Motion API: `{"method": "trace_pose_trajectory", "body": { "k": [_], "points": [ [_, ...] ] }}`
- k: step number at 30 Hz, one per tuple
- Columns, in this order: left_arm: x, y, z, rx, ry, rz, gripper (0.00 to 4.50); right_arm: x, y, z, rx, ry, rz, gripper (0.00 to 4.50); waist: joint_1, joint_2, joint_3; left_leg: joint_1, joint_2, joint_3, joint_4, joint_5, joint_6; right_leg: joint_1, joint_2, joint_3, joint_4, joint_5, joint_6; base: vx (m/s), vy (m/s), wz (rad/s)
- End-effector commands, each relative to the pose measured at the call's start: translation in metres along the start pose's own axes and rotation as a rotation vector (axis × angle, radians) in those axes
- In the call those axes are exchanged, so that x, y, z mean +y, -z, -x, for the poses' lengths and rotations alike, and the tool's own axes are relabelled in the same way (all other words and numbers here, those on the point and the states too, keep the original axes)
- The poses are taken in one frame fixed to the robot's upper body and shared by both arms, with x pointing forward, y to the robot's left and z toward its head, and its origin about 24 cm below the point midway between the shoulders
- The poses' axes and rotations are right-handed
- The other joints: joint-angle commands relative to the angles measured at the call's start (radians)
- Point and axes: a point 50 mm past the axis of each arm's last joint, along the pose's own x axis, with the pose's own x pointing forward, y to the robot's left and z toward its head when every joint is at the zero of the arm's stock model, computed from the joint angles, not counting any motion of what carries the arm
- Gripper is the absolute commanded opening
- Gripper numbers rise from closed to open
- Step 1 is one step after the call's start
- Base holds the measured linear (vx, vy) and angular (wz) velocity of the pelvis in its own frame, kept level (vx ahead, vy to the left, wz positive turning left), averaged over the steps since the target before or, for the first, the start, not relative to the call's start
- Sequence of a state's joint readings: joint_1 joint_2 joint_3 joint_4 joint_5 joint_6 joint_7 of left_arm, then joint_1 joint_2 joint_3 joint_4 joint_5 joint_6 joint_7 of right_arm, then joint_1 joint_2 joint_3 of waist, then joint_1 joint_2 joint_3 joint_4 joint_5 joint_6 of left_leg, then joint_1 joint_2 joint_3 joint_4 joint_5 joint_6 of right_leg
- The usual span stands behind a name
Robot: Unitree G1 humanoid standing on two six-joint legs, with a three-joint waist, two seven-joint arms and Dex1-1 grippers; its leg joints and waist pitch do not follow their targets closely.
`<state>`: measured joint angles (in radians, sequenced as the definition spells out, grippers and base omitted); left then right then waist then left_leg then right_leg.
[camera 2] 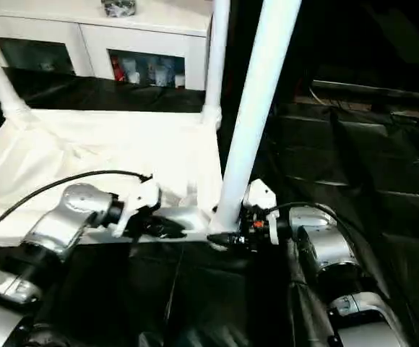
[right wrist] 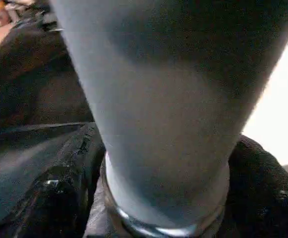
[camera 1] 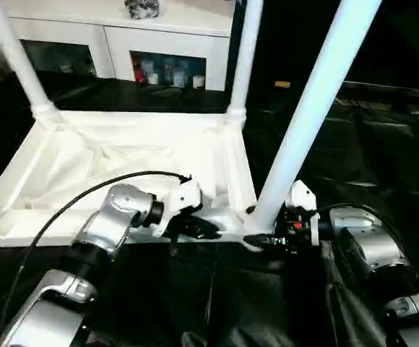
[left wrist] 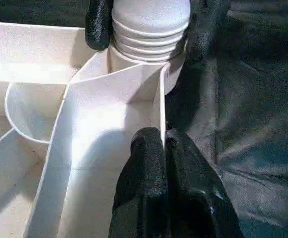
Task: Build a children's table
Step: Rotate leg to tighten
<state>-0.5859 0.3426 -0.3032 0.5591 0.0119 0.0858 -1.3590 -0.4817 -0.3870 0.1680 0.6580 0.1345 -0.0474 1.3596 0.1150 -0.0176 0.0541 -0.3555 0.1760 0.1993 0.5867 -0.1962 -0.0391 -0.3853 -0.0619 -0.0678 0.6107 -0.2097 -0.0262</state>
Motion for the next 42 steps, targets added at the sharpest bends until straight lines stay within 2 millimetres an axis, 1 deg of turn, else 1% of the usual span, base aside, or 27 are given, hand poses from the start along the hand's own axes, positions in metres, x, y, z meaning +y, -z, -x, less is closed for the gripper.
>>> {"method": "trace_pose_trajectory", "body": {
  "k": [1,3,6,9,10,12,13,14,16,18,20,22,23,24,25,26,27,28,30,31,32,34,35,38,40,41,42],
  "points": [
    [-0.001,-0.013,-0.005,-0.030,0.025,-0.063,0.00,0.012,0.016,-0.013,0.073,-0.100,-0.059,3.07,0.001,-0.004,-0.057,0.007,0.076,-0.030,-0.068,-0.135,0.080,0.041,-0.105,0.058,-0.067,-0.118,-0.255,0.000,0.000,0.00],
    [-0.001,-0.013,-0.005,-0.040,0.015,-0.057,0.00,0.013,0.016,-0.016,0.064,-0.102,-0.063,2.88,0.001,-0.004,-0.057,0.008,0.075,-0.030,-0.068,-0.138,0.075,0.042,-0.105,0.058,-0.067,-0.125,-0.256,0.000,0.000,0.00],
    [-0.002,-0.013,-0.005,-0.044,0.012,-0.055,0.00,0.015,0.016,-0.017,0.057,-0.108,-0.066,2.79,0.001,-0.007,-0.057,0.008,0.077,-0.031,-0.068,-0.143,0.071,0.042,-0.105,0.057,-0.068,-0.134,-0.255,0.000,0.000,0.00],
    [0.000,-0.014,-0.006,-0.060,-0.024,-0.046,0.00,0.015,0.018,-0.022,0.024,-0.050,-0.091,2.77,0.002,-0.007,-0.058,0.008,0.077,-0.030,-0.068,-0.130,0.074,0.042,-0.105,0.058,-0.065,-0.117,-0.254,0.000,0.000,0.00],
    [0.000,-0.014,-0.006,-0.063,-0.035,-0.043,0.00,0.014,0.018,-0.022,0.019,-0.035,-0.095,2.77,0.001,-0.013,-0.058,0.008,0.076,-0.029,-0.067,-0.128,0.075,0.042,-0.104,0.058,-0.065,-0.115,-0.253,0.000,0.000,0.00],
    [0.004,-0.016,-0.009,-0.072,-0.081,-0.036,0.00,0.010,0.019,-0.026,0.006,0.051,-0.103,2.76,-0.001,-0.011,-0.053,0.009,0.075,-0.031,-0.072,-0.156,0.063,0.038,-0.105,0.058,-0.072,-0.175,-0.242,0.000,0.000,0.00],
    [0.008,-0.018,-0.012,-0.081,-0.127,-0.026,0.00,0.005,0.020,-0.029,-0.005,0.140,-0.111,2.75,-0.005,-0.014,-0.051,0.013,0.075,-0.031,-0.073,-0.181,0.048,0.035,-0.108,0.059,-0.079,-0.227,-0.228,0.000,0.000,0.00],
    [0.011,-0.021,-0.015,-0.095,-0.169,-0.018,0.00,0.001,0.021,-0.034,-0.018,0.232,-0.119,2.75,-0.009,-0.013,-0.048,0.017,0.075,-0.034,-0.077,-0.209,0.025,0.030,-0.111,0.061,-0.087,-0.288,-0.217,0.000,0.000,0.00],
    [0.015,-0.025,-0.021,-0.106,-0.214,-0.009,0.00,-0.002,0.023,-0.040,-0.039,0.326,-0.145,2.75,-0.017,-0.013,-0.047,0.017,0.074,-0.040,-0.083,-0.246,-0.002,0.032,-0.111,0.060,-0.094,-0.362,-0.191,0.000,0.000,0.00],
    [0.019,-0.030,-0.032,-0.109,-0.264,0.002,0.00,-0.005,0.023,-0.051,-0.068,0.430,-0.193,2.75,-0.027,-0.014,-0.047,0.020,0.075,-0.043,-0.087,-0.271,-0.018,0.029,-0.110,0.061,-0.096,-0.373,-0.182,0.000,0.000,0.00],
    [0.021,-0.035,-0.040,-0.109,-0.299,0.013,0.00,-0.007,0.024,-0.059,-0.076,0.515,-0.229,2.75,-0.032,-0.011,-0.046,0.020,0.073,-0.044,-0.087,-0.289,-0.021,0.027,-0.111,0.063,-0.100,-0.376,-0.179,0.000,0.000,0.00],
    [0.024,-0.040,-0.049,-0.109,-0.349,0.030,0.00,-0.012,0.023,-0.067,-0.057,0.635,-0.233,2.75,-0.034,-0.006,-0.047,0.021,0.073,-0.044,-0.087,-0.281,-0.028,0.026,-0.112,0.065,-0.098,-0.353,-0.185,0.000,0.000,0.00],
    [0.024,-0.043,-0.054,-0.113,-0.363,0.037,0.00,-0.013,0.021,-0.072,-0.056,0.670,-0.233,2.75,-0.035,-0.007,-0.049,0.018,0.071,-0.044,-0.086,-0.272,-0.028,0.030,-0.111,0.064,-0.096,-0.335,-0.187,0.000,0.000,0.00],
    [0.024,-0.043,-0.054,-0.113,-0.363,0.037,0.00,-0.013,0.021,-0.072,-0.056,0.670,-0.233,2.75,-0.035,-0.008,-0.049,0.017,0.072,-0.043,-0.086,-0.265,-0.027,0.030,-0.110,0.064,-0.095,-0.322,-0.188,0.000,0.000,0.00],
    [0.024,-0.048,-0.062,-0.121,-0.376,0.044,0.00,-0.013,0.014,-0.083,-0.084,0.677,-0.225,2.75,-0.035,-0.006,-0.051,0.019,0.071,-0.040,-0.083,-0.259,-0.023,0.028,-0.110,0.065,-0.094,-0.292,-0.197,0.000,0.000,0.00],
    [0.024,-0.048,-0.063,-0.122,-0.376,0.044,0.00,-0.013,0.014,-0.083,-0.086,0.678,-0.224,2.75,-0.033,-0.008,-0.051,0.018,0.069,-0.038,-0.081,-0.248,-0.012,0.031,-0.109,0.066,-0.093,-0.272,-0.201,0.000,0.000,0.00],
    [0.023,-0.049,-0.064,-0.125,-0.370,0.041,0.00,-0.014,0.013,-0.084,-0.091,0.691,-0.220,3.30,-0.031,-0.008,-0.053,0.017,0.069,-0.038,-0.080,-0.235,-0.005,0.033,-0.110,0.066,-0.092,-0.256,-0.203,0.000,0.000,0.00],
    [0.023,-0.048,-0.063,-0.125,-0.364,0.037,0.00,-0.015,0.011,-0.084,-0.107,0.687,-0.230,3.44,-0.029,-0.007,-0.055,0.012,0.069,-0.038,-0.079,-0.207,0.008,0.036,-0.108,0.066,-0.086,-0.212,-0.207,0.000,0.000,0.00],
    [0.021,-0.047,-0.061,-0.125,-0.343,0.025,0.00,-0.016,0.009,-0.082,-0.129,0.683,-0.234,3.50,-0.029,-0.010,-0.056,0.013,0.068,-0.034,-0.076,-0.186,0.026,0.036,-0.106,0.066,-0.081,-0.162,-0.218,0.000,0.000,0.00],
    [0.021,-0.045,-0.060,-0.123,-0.337,0.021,0.00,-0.016,0.009,-0.080,-0.130,0.680,-0.230,3.62,-0.029,-0.010,-0.057,0.009,0.069,-0.035,-0.075,-0.167,0.035,0.041,-0.107,0.064,-0.077,-0.137,-0.225,0.000,0.000,0.00],
    [0.020,-0.043,-0.057,-0.120,-0.324,0.013,0.00,-0.017,0.009,-0.077,-0.123,0.683,-0.212,3.73,-0.028,-0.007,-0.058,0.009,0.070,-0.035,-0.076,-0.158,0.040,0.040,-0.106,0.063,-0.075,-0.124,-0.228,0.000,0.000,0.00],
    [0.019,-0.041,-0.053,-0.127,-0.305,0.003,0.00,-0.019,0.010,-0.072,-0.112,0.688,-0.180,3.73,-0.029,-0.007,-0.058,0.009,0.070,-0.034,-0.075,-0.162,0.042,0.040,-0.106,0.063,-0.075,-0.121,-0.232,0.000,0.000,0.00],
    [0.015,-0.038,-0.048,-0.133,-0.262,-0.008,0.00,-0.018,0.010,-0.065,-0.109,0.632,-0.156,3.73,-0.029,-0.007,-0.057,0.011,0.071,-0.035,-0.075,-0.172,0.043,0.041,-0.107,0.063,-0.076,-0.133,-0.235,0.000,0.000,0.00],
    [0.009,-0.033,-0.041,-0.131,-0.188,-0.028,0.00,-0.014,0.012,-0.055,-0.098,0.504,-0.107,3.73,-0.028,-0.008,-0.057,0.007,0.072,-0.032,-0.073,-0.165,0.061,0.043,-0.107,0.064,-0.073,-0.107,-0.244,0.000,0.000,0.00],
    [0.008,-0.033,-0.041,-0.127,-0.183,-0.030,0.00,-0.014,0.012,-0.053,-0.096,0.486,-0.102,3.73,-0.028,-0.007,-0.057,0.006,0.072,-0.032,-0.073,-0.158,0.068,0.044,-0.105,0.064,-0.071,-0.097,-0.246,0.000,0.000,0.00],
    [0.008,-0.031,-0.038,-0.123,-0.170,-0.033,0.00,-0.011,0.012,-0.049,-0.091,0.426,-0.085,3.73,-0.028,-0.008,-0.056,0.009,0.073,-0.033,-0.073,-0.159,0.070,0.043,-0.106,0.063,-0.072,-0.109,-0.251,0.000,0.000,0.00],
    [0.007,-0.030,-0.035,-0.118,-0.161,-0.037,0.00,-0.008,0.012,-0.046,-0.085,0.372,-0.068,3.73,-0.027,-0.009,-0.055,0.008,0.071,-0.031,-0.072,-0.160,0.073,0.046,-0.104,0.062,-0.073,-0.113,-0.251,0.000,0.000,0.00]
  ]
}}
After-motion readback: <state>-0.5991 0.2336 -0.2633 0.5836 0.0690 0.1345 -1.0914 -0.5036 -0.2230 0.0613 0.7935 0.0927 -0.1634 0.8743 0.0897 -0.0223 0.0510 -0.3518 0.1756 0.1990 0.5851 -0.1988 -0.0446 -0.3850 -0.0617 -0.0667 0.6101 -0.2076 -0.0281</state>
